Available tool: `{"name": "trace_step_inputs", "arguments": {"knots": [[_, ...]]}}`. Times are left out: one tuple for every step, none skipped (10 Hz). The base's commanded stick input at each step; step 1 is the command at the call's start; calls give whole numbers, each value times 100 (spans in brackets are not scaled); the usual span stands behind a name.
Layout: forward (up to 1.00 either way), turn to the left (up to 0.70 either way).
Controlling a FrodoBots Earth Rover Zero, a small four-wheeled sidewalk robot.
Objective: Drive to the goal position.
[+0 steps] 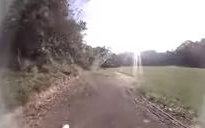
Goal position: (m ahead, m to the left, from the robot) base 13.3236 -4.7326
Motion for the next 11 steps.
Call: {"name": "trace_step_inputs", "arguments": {"knots": [[85, 0], [85, 0], [85, 0], [85, 0], [85, 0], [85, 0], [85, 0], [85, 0], [85, 0], [85, -26], [85, -34]]}}
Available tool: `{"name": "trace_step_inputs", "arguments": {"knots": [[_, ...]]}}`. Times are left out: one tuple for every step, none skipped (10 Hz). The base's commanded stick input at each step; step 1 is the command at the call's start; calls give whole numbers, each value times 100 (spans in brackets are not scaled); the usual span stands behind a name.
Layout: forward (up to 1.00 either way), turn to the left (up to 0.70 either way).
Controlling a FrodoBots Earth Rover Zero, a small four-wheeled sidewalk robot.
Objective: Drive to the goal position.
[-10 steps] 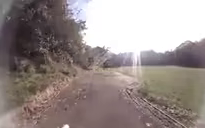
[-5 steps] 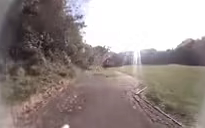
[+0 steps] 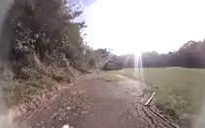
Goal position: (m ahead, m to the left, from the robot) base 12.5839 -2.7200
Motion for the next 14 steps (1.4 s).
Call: {"name": "trace_step_inputs", "arguments": {"knots": [[85, -34], [85, -34], [85, -34], [85, -34], [85, -34], [85, -34], [85, -34], [85, -34], [85, -34], [85, -34], [85, -26], [85, -10], [85, 0], [85, 0]]}}
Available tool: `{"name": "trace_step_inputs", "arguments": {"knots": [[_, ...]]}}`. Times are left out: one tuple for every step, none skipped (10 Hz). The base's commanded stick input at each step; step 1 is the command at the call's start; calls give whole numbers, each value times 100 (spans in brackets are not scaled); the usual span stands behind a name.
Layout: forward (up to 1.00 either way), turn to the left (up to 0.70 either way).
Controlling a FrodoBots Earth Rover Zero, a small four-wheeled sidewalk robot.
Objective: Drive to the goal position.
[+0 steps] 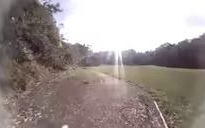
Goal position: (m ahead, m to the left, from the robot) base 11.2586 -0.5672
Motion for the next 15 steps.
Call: {"name": "trace_step_inputs", "arguments": {"knots": [[85, 0], [85, 0], [85, 0], [85, -11], [85, -34], [85, -30], [85, -21], [85, -2], [85, 0], [85, 0], [85, 0], [85, 0], [85, 0], [85, 0], [85, -9]]}}
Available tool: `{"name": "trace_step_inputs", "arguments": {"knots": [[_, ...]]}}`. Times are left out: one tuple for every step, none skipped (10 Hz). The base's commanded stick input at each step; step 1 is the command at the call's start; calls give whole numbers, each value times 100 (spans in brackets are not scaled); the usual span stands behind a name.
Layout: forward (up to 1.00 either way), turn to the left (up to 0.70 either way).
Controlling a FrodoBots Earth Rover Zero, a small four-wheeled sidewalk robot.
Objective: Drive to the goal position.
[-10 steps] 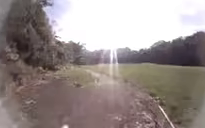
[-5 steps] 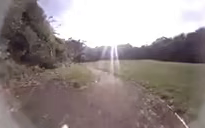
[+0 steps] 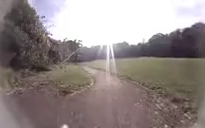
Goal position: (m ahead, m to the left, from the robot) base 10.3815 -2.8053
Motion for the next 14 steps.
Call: {"name": "trace_step_inputs", "arguments": {"knots": [[85, -25], [85, -34], [85, -31], [85, -23], [85, 0], [85, 0], [85, 0], [85, 0], [85, 0], [85, 0], [85, 0], [85, 0], [85, 0], [85, 0]]}}
